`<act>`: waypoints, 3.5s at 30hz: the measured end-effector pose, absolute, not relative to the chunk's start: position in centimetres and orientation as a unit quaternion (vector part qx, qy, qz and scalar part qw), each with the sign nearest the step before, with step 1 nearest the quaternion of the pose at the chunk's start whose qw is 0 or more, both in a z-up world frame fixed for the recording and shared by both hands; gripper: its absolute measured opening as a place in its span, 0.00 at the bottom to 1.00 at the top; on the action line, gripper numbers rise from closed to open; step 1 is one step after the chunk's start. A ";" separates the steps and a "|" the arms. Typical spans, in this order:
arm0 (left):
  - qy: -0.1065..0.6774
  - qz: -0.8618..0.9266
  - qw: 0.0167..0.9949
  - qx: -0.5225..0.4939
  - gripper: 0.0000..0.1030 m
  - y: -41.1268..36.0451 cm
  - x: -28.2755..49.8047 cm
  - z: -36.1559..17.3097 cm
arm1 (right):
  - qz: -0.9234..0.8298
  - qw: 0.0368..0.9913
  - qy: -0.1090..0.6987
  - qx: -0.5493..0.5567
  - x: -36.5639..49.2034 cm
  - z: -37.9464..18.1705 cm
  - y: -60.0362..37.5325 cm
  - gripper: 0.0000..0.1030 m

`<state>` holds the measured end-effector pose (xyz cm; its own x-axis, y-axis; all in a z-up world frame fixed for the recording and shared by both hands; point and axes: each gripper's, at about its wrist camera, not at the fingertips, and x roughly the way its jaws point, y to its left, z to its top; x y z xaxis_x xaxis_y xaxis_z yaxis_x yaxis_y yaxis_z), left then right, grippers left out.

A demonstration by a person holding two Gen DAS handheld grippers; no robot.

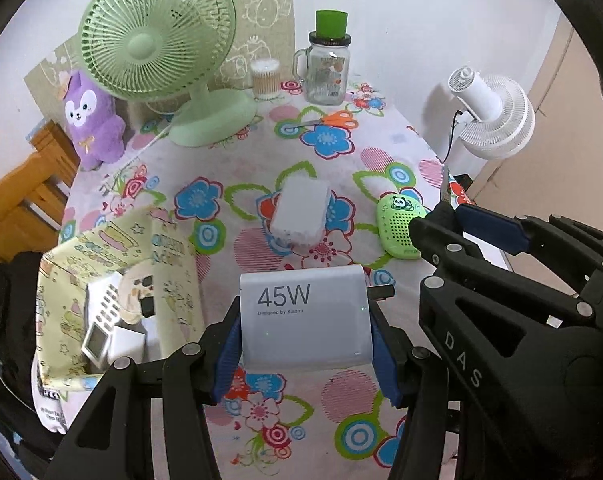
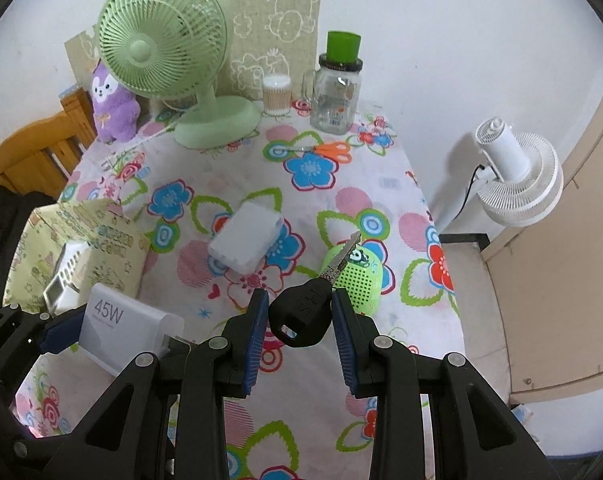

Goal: Organize rigid objects
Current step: 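Carry the printed charger with the left tool while the right tool carries the key toward the box, then lower the printed charger into the box with the left tool while the right tool lowers the key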

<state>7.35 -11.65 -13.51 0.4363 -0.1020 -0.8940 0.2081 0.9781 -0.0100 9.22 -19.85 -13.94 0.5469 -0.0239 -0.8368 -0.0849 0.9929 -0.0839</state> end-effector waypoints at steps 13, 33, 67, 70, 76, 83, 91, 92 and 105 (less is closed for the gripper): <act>0.506 -0.101 0.855 0.060 0.57 -9.7 6.6 -11.8 | 0.005 0.886 0.461 -0.052 8.0 -11.8 -17.7 0.34; 0.502 -0.086 0.859 0.058 0.57 -4.8 6.8 -11.6 | 0.005 0.887 0.457 -0.063 7.5 -11.0 -13.7 0.34; 0.533 -0.037 0.844 0.045 0.57 5.0 10.3 -15.4 | 0.053 0.860 0.500 -0.090 11.4 -14.7 -3.8 0.34; 0.537 -0.030 0.842 0.042 0.57 5.7 10.7 -16.2 | 0.058 0.858 0.502 -0.094 11.7 -15.0 -3.0 0.34; 0.552 -0.021 0.833 0.035 0.57 7.1 11.1 -17.9 | 0.072 0.850 0.510 -0.106 12.3 -16.0 -1.3 0.34; 0.568 -0.013 0.822 0.038 0.57 8.2 11.3 -19.1 | 0.092 0.842 0.520 -0.110 13.0 -17.0 0.4 0.34; 0.561 -0.011 0.826 0.045 0.56 8.6 11.5 -19.2 | 0.106 0.834 0.530 -0.112 13.3 -18.1 1.5 0.34; 0.561 -0.012 0.827 0.048 0.57 8.7 11.5 -19.2 | 0.109 0.832 0.533 -0.107 13.4 -18.2 1.6 0.34; 0.573 -0.021 0.816 0.071 0.88 9.1 9.9 -19.6 | 0.132 0.814 0.559 -0.088 12.5 -19.5 2.6 0.35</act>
<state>9.90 9.10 -19.64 0.3427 0.0461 -0.9383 0.1160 0.9891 0.0909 12.52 2.57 -19.50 0.3406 0.1166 -0.9329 -0.3124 0.9499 0.0046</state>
